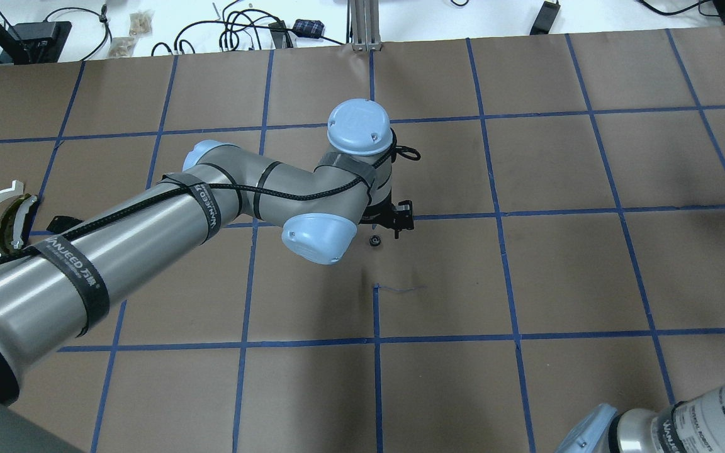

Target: Place bearing gear from tray to pile

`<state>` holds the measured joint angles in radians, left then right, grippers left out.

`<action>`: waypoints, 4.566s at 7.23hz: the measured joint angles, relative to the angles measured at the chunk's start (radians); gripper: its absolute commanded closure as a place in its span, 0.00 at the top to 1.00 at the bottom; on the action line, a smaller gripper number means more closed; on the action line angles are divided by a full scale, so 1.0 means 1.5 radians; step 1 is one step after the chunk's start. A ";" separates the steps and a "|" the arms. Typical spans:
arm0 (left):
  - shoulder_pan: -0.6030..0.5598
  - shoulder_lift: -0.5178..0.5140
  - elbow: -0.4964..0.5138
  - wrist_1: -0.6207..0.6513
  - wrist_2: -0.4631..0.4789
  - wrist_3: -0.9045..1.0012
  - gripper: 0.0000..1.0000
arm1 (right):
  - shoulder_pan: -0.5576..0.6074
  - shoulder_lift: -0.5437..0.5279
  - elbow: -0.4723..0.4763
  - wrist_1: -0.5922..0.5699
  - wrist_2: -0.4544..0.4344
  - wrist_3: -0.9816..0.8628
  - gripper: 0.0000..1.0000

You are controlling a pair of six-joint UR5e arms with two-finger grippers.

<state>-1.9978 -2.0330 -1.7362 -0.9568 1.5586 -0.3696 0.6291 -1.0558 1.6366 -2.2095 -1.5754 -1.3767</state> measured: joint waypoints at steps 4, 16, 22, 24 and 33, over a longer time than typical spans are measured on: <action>-0.005 -0.027 -0.006 0.049 0.001 -0.006 1.00 | -0.029 0.022 0.040 -0.031 -0.010 -0.005 0.96; 0.115 0.001 -0.017 0.025 0.005 0.097 0.00 | -0.041 0.020 0.046 -0.032 -0.048 -0.060 0.21; 0.648 0.101 -0.089 -0.069 0.032 0.717 0.00 | 0.061 -0.125 0.043 0.094 -0.068 0.104 0.18; 0.702 0.092 -0.128 -0.034 0.019 0.748 0.00 | 0.189 -0.199 0.043 0.204 -0.073 0.282 0.18; 0.704 0.105 -0.081 -0.055 0.011 0.699 0.90 | 0.814 -0.129 0.043 0.167 0.029 1.169 0.18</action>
<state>-0.9413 -1.8753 -1.8571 -1.0390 1.5753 0.6783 1.8504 -1.2500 1.7010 -1.9591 -1.5318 0.3770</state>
